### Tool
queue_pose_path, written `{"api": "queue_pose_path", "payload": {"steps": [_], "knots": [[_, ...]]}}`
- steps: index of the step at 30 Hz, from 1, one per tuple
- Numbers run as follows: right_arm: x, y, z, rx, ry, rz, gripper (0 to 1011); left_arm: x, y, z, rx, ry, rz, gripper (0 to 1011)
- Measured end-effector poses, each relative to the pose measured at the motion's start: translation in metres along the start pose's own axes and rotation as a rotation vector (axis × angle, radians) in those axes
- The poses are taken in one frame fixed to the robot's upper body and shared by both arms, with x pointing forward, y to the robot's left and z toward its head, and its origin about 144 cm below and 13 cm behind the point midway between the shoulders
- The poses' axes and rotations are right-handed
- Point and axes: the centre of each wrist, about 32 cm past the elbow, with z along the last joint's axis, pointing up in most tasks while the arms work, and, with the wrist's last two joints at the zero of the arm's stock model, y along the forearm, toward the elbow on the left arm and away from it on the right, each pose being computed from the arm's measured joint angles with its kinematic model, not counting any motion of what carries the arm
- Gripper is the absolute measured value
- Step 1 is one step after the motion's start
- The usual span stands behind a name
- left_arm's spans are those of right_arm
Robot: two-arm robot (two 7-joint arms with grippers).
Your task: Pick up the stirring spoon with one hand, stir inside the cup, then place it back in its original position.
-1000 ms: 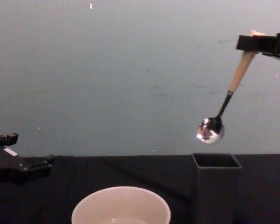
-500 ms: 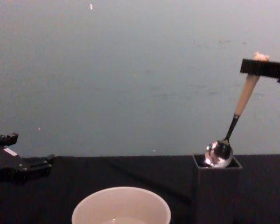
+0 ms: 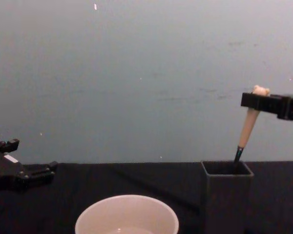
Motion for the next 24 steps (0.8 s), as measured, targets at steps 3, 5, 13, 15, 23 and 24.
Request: {"api": "queue_pose_path", "payload": {"steps": [3, 5, 13, 15, 23, 24], "knots": [[0.0, 0.002, -0.004, -0.016, -0.002, -0.001, 215, 0.0, 0.0, 0.0, 0.0, 0.0, 0.0, 1001], [0.001, 0.004, -0.007, -0.029, -0.002, -0.003, 215, 0.0, 0.0, 0.0, 0.0, 0.0, 0.0, 1001], [0.003, 0.009, -0.015, -0.071, 0.01, -0.007, 215, 0.0, 0.0, 0.0, 0.0, 0.0, 0.0, 1001], [0.003, 0.011, -0.017, -0.082, 0.015, -0.009, 215, 0.0, 0.0, 0.0, 0.0, 0.0, 0.0, 1001], [0.005, 0.017, -0.025, -0.114, 0.021, -0.021, 215, 0.0, 0.0, 0.0, 0.0, 0.0, 0.0, 1001], [0.005, 0.018, -0.026, -0.119, 0.02, -0.024, 215, 0.0, 0.0, 0.0, 0.0, 0.0, 0.0, 1001]]}}
